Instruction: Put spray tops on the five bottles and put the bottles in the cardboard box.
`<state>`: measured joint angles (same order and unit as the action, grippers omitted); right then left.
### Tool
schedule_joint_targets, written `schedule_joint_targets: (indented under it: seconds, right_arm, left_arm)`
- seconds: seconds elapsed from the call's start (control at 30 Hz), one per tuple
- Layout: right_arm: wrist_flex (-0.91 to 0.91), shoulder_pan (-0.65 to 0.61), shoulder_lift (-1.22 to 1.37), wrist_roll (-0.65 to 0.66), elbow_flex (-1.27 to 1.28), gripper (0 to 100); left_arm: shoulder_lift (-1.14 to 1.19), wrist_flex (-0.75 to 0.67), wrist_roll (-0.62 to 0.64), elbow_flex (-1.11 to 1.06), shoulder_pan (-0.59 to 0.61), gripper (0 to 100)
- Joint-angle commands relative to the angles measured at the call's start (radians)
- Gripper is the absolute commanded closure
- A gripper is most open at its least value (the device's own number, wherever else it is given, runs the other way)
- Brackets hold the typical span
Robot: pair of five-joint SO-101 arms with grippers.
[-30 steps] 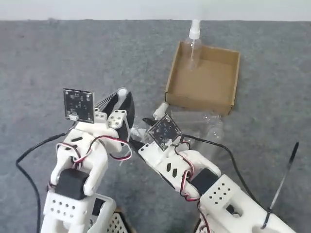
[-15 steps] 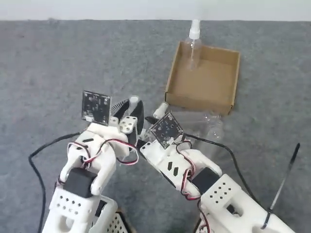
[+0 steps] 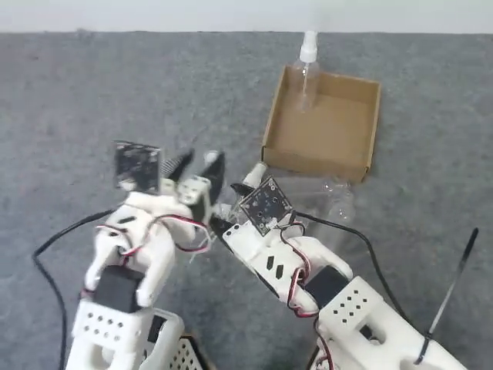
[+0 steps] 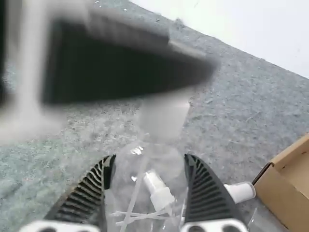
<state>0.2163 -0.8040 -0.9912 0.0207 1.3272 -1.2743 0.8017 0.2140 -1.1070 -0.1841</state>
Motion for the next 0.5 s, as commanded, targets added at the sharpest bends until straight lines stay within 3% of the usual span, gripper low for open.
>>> schedule_joint_targets:
  seconds: [0.0, 0.3, 0.47]
  right_arm:
    - [-0.025, 0.013, -0.031, -0.014, -0.014, 99.2]
    - [-0.024, 0.013, -0.031, -0.012, -0.014, 99.2]
    - [-0.024, 0.013, -0.031, -0.012, -0.014, 99.2]
  left_arm:
    - [-0.014, -0.018, -0.011, 0.156, 0.069, 83]
    - [-0.006, -0.011, -0.043, 0.219, 0.1, 83]
    - [0.126, -0.04, -0.068, 0.188, 0.1, 83]
